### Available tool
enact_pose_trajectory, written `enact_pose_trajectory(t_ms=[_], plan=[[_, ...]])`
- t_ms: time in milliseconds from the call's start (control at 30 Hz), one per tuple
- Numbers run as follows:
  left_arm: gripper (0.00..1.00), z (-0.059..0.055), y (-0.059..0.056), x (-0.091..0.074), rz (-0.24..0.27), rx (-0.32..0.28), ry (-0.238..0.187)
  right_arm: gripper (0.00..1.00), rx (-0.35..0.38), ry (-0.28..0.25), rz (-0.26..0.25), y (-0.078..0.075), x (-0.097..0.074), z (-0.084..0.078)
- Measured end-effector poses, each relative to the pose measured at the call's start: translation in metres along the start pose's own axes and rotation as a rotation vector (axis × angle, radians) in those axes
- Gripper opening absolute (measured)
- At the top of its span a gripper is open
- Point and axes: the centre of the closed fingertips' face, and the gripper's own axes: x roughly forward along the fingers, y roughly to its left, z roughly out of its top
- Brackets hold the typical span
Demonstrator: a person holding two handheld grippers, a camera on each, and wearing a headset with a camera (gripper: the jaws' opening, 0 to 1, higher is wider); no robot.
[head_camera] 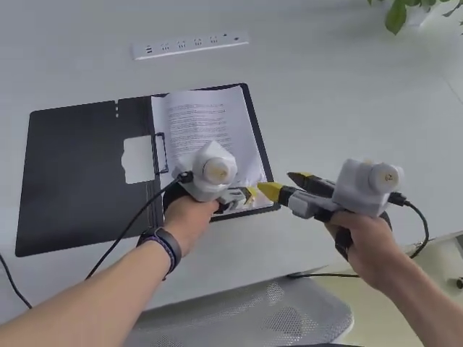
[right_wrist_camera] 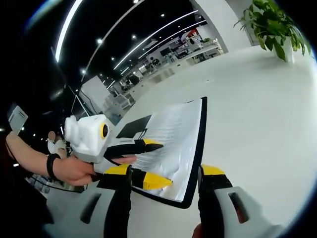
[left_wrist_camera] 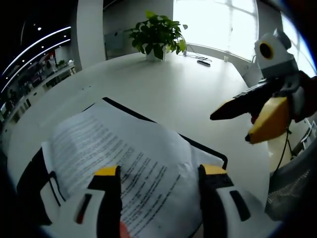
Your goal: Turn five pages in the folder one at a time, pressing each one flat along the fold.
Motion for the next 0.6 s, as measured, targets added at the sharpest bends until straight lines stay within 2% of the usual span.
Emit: enact_pose_trajectory(t_ms=[133, 267, 500, 600], plan=[[0.64, 0.0, 0.0, 0.0, -0.001, -0.002, -0.002, 0.45, 0.031, -0.008, 0.034, 0.002, 0.012, 0.008], [0.64, 0.001, 0.0, 0.0, -0.001, -0.01, -0.008, 0.42, 0.048, -0.008, 0.046, 0.002, 0.026, 0.01], [0.64, 0.0, 0.0, 0.0, -0.003, -0.011, -0.009, 0.38, 0.079, 0.021, 0.062, -0.001, 0.045, 0.001], [0.64, 0.0, 0.0, 0.0, -0.002, -0.01, -0.01, 0.33, 0.105, 0.023, 0.065, -0.003, 0.049, -0.002]])
